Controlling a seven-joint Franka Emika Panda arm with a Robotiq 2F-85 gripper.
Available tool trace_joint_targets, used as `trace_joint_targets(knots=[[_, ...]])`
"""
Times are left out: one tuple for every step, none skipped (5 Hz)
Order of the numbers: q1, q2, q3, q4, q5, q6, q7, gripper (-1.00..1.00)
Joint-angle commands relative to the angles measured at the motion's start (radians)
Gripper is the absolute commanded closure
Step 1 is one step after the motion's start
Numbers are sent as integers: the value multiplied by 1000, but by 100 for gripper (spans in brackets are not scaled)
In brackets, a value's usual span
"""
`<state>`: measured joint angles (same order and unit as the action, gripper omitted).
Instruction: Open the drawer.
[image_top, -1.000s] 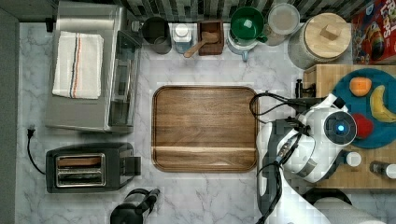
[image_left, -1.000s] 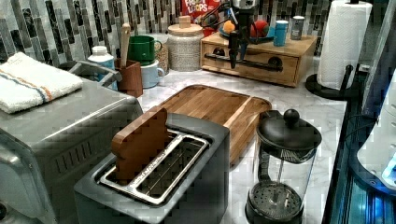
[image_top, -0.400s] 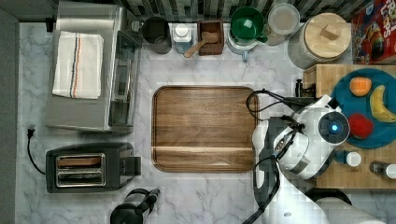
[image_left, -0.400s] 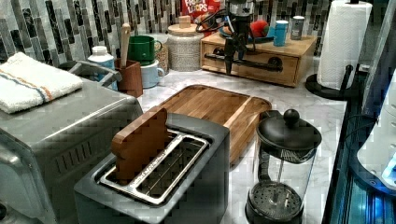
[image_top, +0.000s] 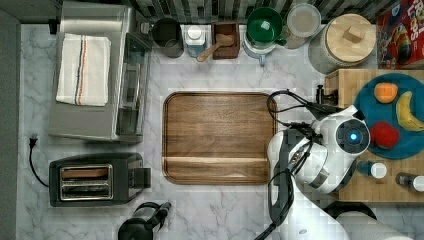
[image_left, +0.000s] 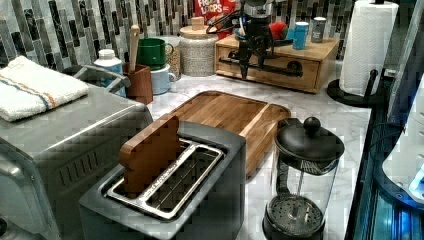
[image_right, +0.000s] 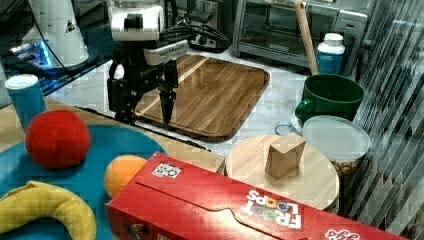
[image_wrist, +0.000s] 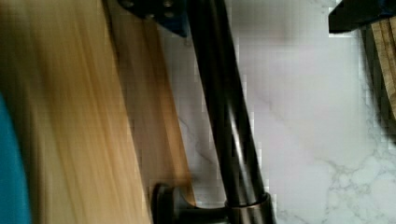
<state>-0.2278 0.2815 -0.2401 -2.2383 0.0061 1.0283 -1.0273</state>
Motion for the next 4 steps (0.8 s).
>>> trace_joint_targets(knots=[[151,-26,128,-98,31,79,98,-100],[104,0,183,-101,95,116,-60,-100],[105,31,231,-98,180,152,-113,-100],[136,11,268,-105,174,100,-9,-100]])
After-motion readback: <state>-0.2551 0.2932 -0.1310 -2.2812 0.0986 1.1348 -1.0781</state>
